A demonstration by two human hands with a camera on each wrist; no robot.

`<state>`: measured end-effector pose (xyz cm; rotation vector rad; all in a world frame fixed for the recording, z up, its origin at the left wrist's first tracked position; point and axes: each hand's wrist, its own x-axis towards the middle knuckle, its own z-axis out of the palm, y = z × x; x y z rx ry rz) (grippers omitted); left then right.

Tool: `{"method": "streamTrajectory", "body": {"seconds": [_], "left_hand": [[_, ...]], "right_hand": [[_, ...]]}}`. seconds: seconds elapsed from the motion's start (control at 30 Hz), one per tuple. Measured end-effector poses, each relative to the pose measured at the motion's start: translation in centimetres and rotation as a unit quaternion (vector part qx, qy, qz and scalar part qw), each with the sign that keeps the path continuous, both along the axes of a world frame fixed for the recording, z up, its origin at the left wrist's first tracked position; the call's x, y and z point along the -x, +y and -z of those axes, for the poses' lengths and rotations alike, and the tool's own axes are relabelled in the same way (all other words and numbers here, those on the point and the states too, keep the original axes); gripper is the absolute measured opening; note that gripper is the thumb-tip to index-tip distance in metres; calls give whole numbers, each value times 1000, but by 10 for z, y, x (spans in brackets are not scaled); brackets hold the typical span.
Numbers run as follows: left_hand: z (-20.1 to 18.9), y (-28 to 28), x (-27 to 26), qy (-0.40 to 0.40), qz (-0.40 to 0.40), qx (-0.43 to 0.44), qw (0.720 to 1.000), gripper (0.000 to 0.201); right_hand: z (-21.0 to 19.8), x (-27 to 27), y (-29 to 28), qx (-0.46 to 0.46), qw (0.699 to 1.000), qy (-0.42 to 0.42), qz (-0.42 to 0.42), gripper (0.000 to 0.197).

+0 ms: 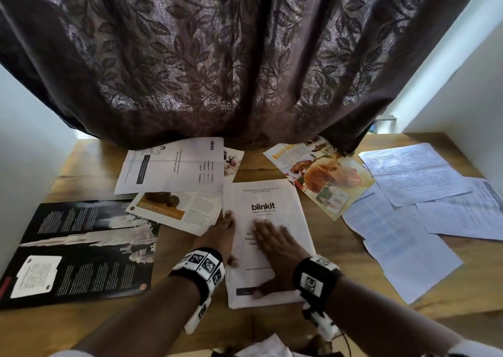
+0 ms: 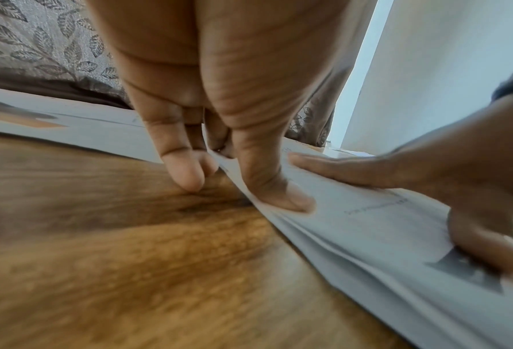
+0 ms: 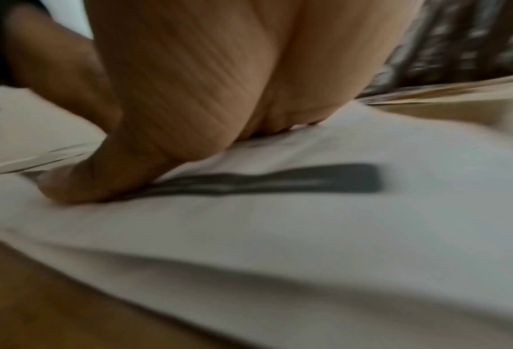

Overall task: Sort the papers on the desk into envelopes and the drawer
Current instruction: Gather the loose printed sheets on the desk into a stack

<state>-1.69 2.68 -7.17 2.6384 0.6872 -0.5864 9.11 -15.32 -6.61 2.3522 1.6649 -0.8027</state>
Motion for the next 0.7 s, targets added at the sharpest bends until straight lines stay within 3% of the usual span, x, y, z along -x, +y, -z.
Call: {"method": "streamTrajectory", "body": {"seconds": [0.1, 0.27, 0.43, 0.57, 0.7], "left_hand": [[2, 0, 2, 2, 9, 4, 1000, 116], [-9, 5, 3, 16, 11, 5, 1000, 120], [-44, -27, -21, 2, 45, -108, 993, 118], [-28, -83, -35, -22, 142, -53, 988, 136], [-6, -79, -17, 16, 141, -15, 990, 154]], "right_hand": [[-7, -33, -38, 24, 998, -2, 62, 147], [-4, -46, -59, 25, 997, 2, 74, 146], [-3, -44, -59, 15, 997, -2, 76, 145], [0, -44, -59, 13, 997, -20, 69, 145], [1, -45, -60, 11, 997, -23, 67, 143]]}}
